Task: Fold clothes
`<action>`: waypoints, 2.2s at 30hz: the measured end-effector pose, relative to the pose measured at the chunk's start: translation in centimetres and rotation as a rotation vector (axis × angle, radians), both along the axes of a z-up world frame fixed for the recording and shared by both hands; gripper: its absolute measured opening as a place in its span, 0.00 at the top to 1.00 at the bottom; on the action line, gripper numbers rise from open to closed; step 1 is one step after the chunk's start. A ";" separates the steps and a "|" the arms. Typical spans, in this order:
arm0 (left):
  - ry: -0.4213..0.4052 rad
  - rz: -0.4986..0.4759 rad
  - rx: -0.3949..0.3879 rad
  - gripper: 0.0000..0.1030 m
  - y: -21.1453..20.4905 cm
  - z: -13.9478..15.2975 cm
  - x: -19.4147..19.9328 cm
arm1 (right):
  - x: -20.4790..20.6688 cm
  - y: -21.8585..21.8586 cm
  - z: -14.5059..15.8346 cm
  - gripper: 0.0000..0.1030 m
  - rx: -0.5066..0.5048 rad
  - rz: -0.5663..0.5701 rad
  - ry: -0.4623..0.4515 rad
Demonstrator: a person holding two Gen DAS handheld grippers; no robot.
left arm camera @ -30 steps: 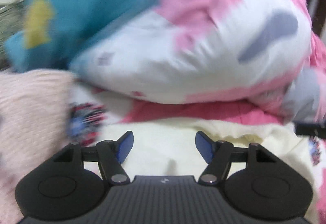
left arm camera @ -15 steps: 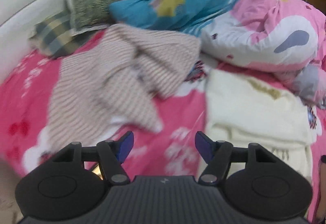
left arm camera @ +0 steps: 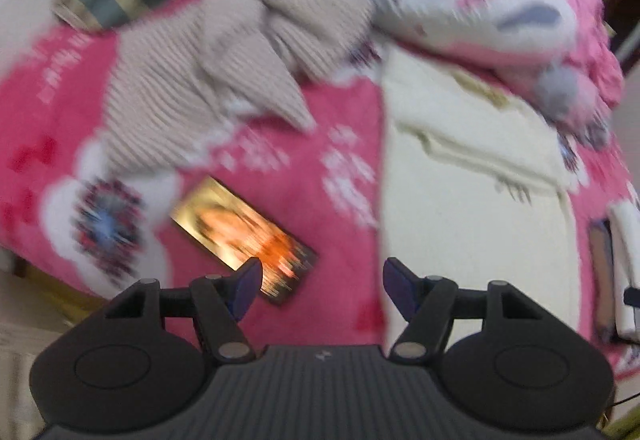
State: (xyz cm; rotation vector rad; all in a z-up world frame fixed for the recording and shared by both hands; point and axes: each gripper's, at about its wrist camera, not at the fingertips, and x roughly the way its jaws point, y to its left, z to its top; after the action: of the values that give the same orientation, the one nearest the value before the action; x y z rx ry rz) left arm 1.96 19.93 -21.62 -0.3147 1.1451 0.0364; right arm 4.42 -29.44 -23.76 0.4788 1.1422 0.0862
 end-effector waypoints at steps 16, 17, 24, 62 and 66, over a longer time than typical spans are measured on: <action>0.193 -0.185 -0.183 0.42 -8.1 -12.4 2.3 | -0.7 -6.6 -7.8 0.53 -0.022 -0.274 0.038; 0.197 -0.193 -0.179 0.42 -8.2 -12.5 2.3 | -0.3 -6.9 -8.4 0.52 -0.019 -0.277 0.031; 0.223 -0.218 -0.168 0.58 -7.8 -13.5 2.0 | -1.1 -6.7 -13.6 0.52 0.141 -0.279 0.131; 0.213 -0.283 -0.182 0.89 -9.1 -11.9 1.8 | -3.6 -5.1 -13.4 0.92 0.215 -0.238 0.090; 0.162 -0.250 -0.233 0.89 -8.2 -9.8 1.7 | -3.3 -5.2 -11.5 0.92 0.235 -0.253 0.050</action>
State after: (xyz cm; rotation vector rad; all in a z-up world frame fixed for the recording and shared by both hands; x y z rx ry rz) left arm 3.66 11.76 -31.45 -0.3776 1.3456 -0.2984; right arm 1.10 -34.66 -35.23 0.8351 1.1167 -0.0125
